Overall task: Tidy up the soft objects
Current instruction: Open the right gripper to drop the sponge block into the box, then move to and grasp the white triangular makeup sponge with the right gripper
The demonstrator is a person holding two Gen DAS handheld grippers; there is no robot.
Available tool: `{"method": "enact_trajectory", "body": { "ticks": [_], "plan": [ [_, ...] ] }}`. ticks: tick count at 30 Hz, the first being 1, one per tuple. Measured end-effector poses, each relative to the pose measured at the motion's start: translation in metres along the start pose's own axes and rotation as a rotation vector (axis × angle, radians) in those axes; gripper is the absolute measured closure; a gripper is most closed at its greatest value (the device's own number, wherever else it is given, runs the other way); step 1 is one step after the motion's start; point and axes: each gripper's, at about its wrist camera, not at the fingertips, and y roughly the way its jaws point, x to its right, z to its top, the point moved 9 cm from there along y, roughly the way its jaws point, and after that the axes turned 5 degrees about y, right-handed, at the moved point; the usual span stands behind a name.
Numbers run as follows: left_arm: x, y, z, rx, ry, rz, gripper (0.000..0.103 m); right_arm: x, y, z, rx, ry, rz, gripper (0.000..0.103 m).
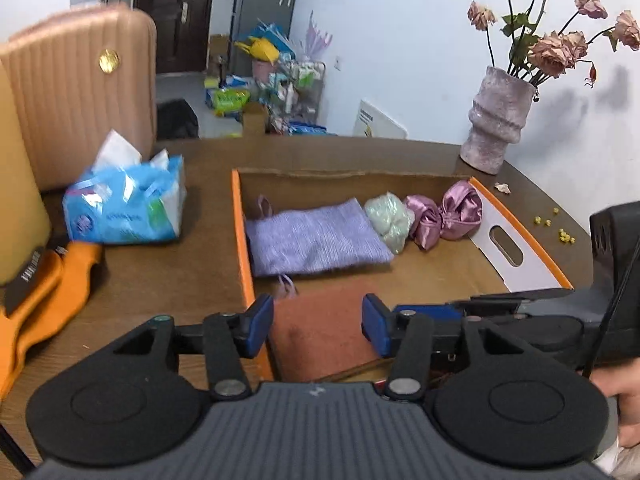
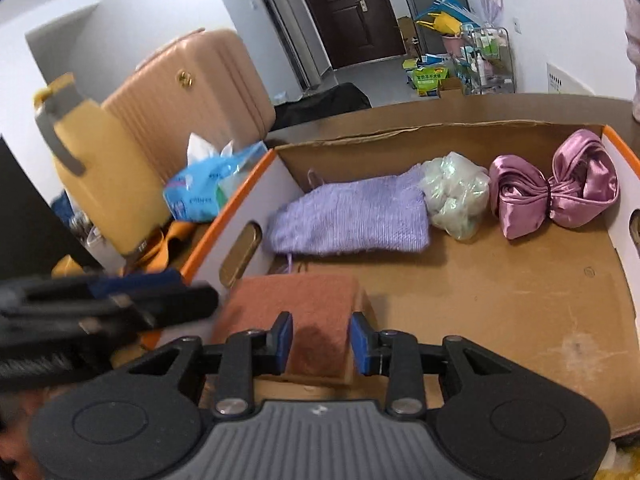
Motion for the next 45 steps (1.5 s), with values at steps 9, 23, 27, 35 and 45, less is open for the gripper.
{"method": "enact_trajectory", "body": {
  "ticks": [9,23,27,35,45],
  "plan": [
    [0.012,-0.077,0.024,0.124,0.057,0.074,0.041,0.003,-0.12,0.032,0.2,-0.102,-0.084,0.057],
    [0.04,-0.21,0.002,0.452,0.137,0.304,0.002,0.01,-0.306,0.006,0.549,-0.223,-0.282,0.014],
    [0.044,-0.234,-0.006,0.481,0.122,0.297,0.002,0.0,-0.328,-0.007,0.589,-0.238,-0.274,0.014],
    [0.046,-0.262,-0.052,0.502,0.09,0.304,0.0,-0.01,-0.346,-0.059,0.645,-0.227,-0.248,0.014],
    [0.069,-0.271,-0.201,0.447,0.034,0.226,0.0,-0.006,-0.354,-0.225,0.672,-0.22,-0.235,0.011]
  ]
}}
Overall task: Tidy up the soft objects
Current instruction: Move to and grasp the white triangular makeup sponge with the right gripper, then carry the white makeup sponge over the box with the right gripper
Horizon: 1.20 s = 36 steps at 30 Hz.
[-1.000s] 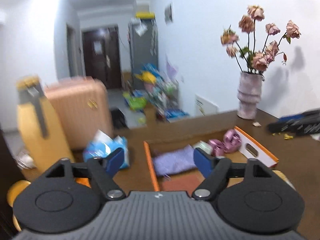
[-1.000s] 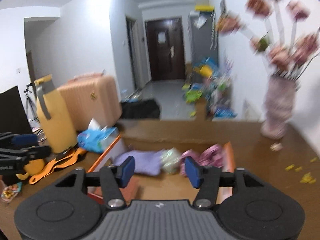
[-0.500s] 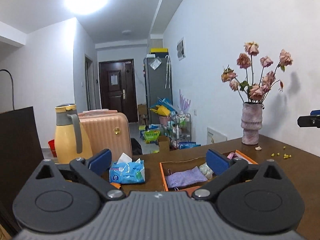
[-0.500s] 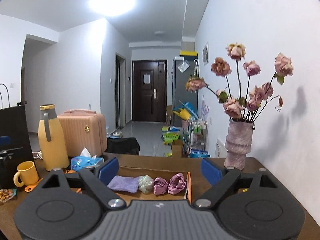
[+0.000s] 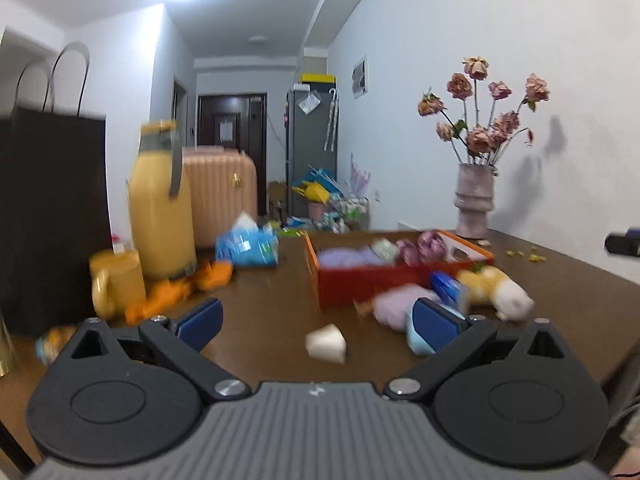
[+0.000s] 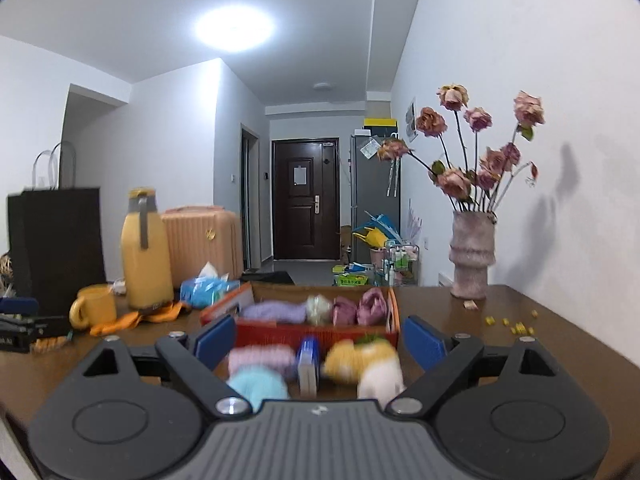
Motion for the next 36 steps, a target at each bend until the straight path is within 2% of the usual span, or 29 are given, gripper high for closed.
{"method": "enact_trajectory", "body": {
  "ticks": [2,5,8,13,18,20,27,30,31,32,36],
  "plan": [
    [0.005,-0.009,-0.016,-0.031,-0.031,-0.026,0.0,0.001,-0.012,-0.021,-0.034,0.06,0.012,0.01],
    [0.016,-0.007,-0.022,-0.045,0.02,-0.043,0.0,-0.005,-0.012,-0.039,-0.085,0.068,0.059,0.01],
    [0.024,0.007,-0.024,-0.055,0.056,-0.02,0.0,-0.012,-0.001,-0.041,-0.08,0.033,0.037,0.01],
    [0.026,0.038,-0.04,-0.128,0.034,-0.024,0.0,-0.019,0.022,-0.047,-0.119,0.023,0.073,0.012],
    [0.011,0.085,-0.045,-0.196,0.014,-0.01,0.002,-0.033,0.069,-0.042,-0.171,-0.01,0.102,0.014],
    [0.004,0.11,-0.045,-0.236,0.008,0.004,0.009,-0.045,0.095,-0.035,-0.185,-0.043,0.121,0.014],
    [0.005,0.178,-0.048,-0.306,0.061,-0.079,0.026,-0.095,0.225,-0.03,-0.32,-0.143,0.198,0.021],
    [0.0,0.196,-0.053,-0.344,0.036,-0.114,0.042,-0.111,0.275,-0.04,-0.387,-0.179,0.205,0.021],
    [-0.002,0.201,-0.055,-0.364,0.022,-0.132,0.055,-0.115,0.29,-0.046,-0.415,-0.184,0.203,0.021],
    [-0.004,0.206,-0.059,-0.387,0.007,-0.154,0.063,-0.118,0.303,-0.051,-0.443,-0.189,0.204,0.023],
    [-0.012,0.21,-0.054,-0.375,-0.023,-0.196,0.068,-0.118,0.334,-0.07,-0.515,-0.179,0.164,0.026]
  ]
}}
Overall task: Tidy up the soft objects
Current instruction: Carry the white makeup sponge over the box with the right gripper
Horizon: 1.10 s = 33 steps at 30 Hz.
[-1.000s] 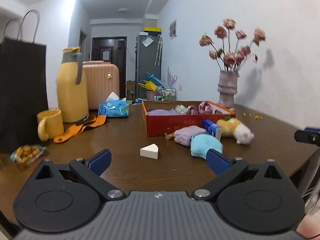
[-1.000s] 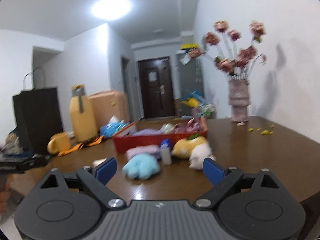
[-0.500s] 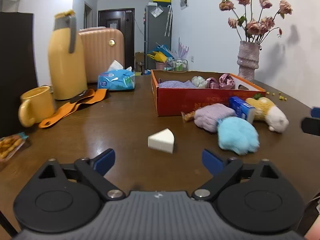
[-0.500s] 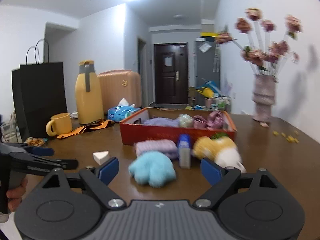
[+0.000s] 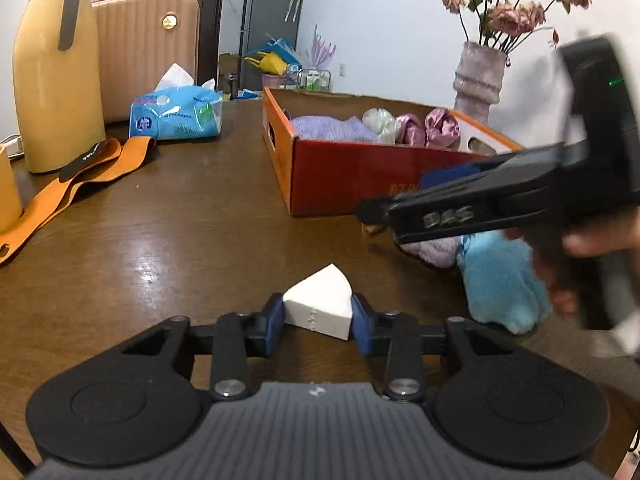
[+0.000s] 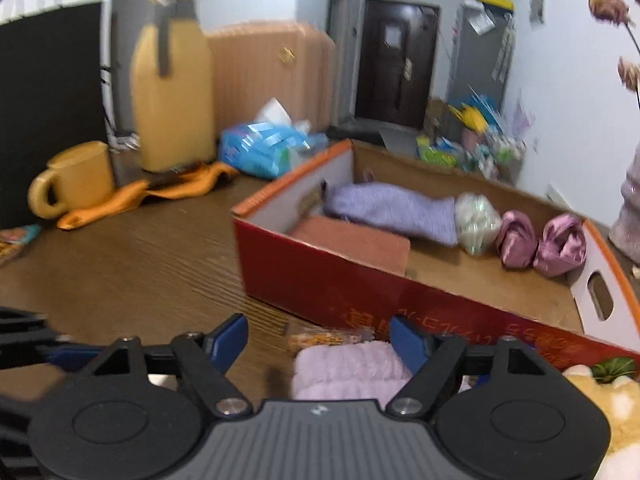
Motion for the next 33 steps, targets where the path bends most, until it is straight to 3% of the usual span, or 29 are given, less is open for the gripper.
{"method": "enact_trajectory", "body": {
  "ticks": [4,5,9,14,18,22,28,33],
  "plan": [
    [-0.017,-0.006,0.013,0.05,-0.054,0.016,0.068,-0.002,0.016,-0.009,-0.053,0.014,0.0,0.037],
    [-0.023,-0.007,0.016,0.058,-0.073,0.024,0.068,-0.002,0.017,-0.01,-0.048,0.019,-0.004,0.045],
    [-0.034,-0.005,0.018,0.053,-0.114,0.043,0.068,-0.001,0.012,-0.008,-0.03,0.046,0.022,0.058],
    [-0.029,-0.018,0.022,0.066,-0.1,0.071,0.068,-0.009,-0.006,-0.003,0.017,0.035,0.059,0.059],
    [-0.019,-0.045,0.027,0.112,-0.09,0.086,0.068,-0.02,-0.059,0.01,0.162,0.053,0.147,0.058],
    [0.0,-0.07,0.028,0.136,-0.091,0.091,0.068,-0.02,-0.118,0.011,0.272,0.073,0.162,0.058],
    [0.047,-0.098,0.021,0.162,-0.054,0.051,0.068,0.003,-0.199,-0.031,0.341,0.131,0.139,0.058],
    [0.081,-0.105,0.022,0.171,-0.017,0.024,0.068,0.036,-0.22,-0.069,0.32,0.195,0.079,0.058]
  ]
}}
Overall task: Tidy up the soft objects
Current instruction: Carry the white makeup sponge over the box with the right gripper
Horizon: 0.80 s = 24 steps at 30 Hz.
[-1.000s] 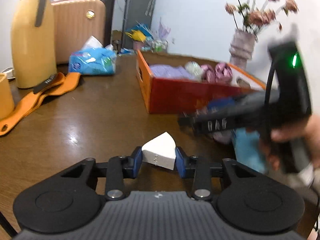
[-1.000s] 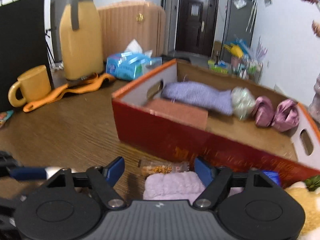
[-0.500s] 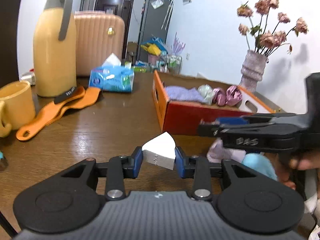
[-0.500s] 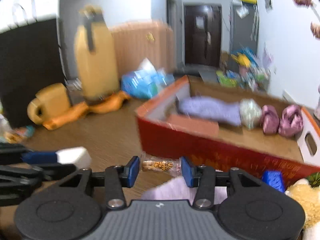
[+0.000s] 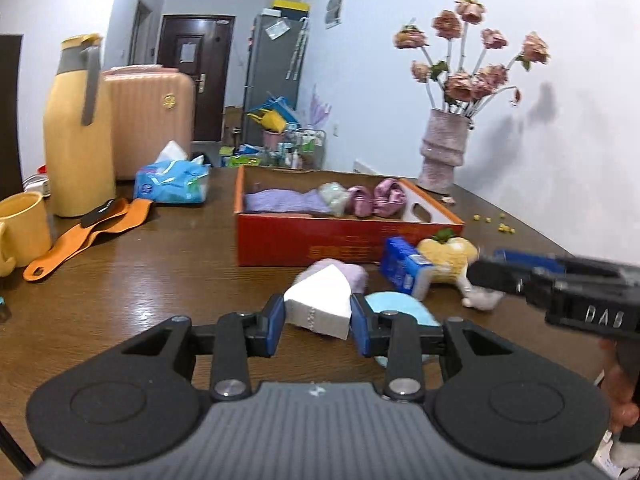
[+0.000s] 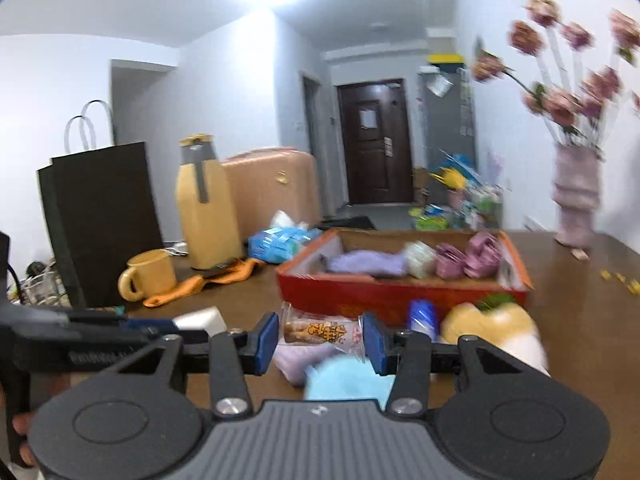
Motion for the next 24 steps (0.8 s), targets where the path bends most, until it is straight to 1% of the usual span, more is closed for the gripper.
{"method": "enact_trajectory", "body": {
  "ticks": [2,4,6,8,10,13,15,16,18,21,22,24],
  "plan": [
    [0.008,0.002,0.005,0.007,0.014,-0.001,0.068,0.013,-0.004,-0.002,0.003,0.024,-0.022,0.058],
    [0.011,0.009,0.013,0.014,0.029,-0.008,0.068,0.022,-0.003,0.004,0.013,0.043,-0.027,0.058],
    [0.011,0.021,0.031,0.031,0.057,-0.02,0.068,0.028,0.009,0.016,0.008,0.059,-0.023,0.058],
    [0.003,0.043,0.056,0.034,0.074,-0.034,0.068,0.034,0.03,0.034,-0.001,0.076,-0.015,0.058],
    [-0.011,0.077,0.085,0.009,0.073,-0.03,0.068,0.039,0.063,0.061,-0.022,0.08,-0.002,0.058],
    [-0.034,0.144,0.12,-0.088,0.042,-0.037,0.068,0.05,0.123,0.093,-0.078,0.121,0.019,0.058],
    [-0.05,0.187,0.131,-0.14,0.033,-0.003,0.068,0.062,0.17,0.108,-0.141,0.195,0.029,0.058],
    [-0.057,0.21,0.134,-0.177,0.034,0.005,0.068,0.066,0.193,0.112,-0.178,0.224,0.047,0.058],
    [-0.074,0.244,0.134,-0.229,0.009,0.034,0.067,0.08,0.239,0.114,-0.25,0.295,0.031,0.058],
    [-0.086,0.278,0.13,-0.262,0.018,0.026,0.064,0.092,0.292,0.109,-0.332,0.369,0.015,0.058],
    [-0.088,0.283,0.128,-0.267,0.02,0.031,0.061,0.092,0.303,0.106,-0.35,0.382,0.022,0.058],
    [-0.089,0.288,0.125,-0.263,0.042,0.011,0.049,0.093,0.324,0.1,-0.382,0.411,0.023,0.054]
  ]
}}
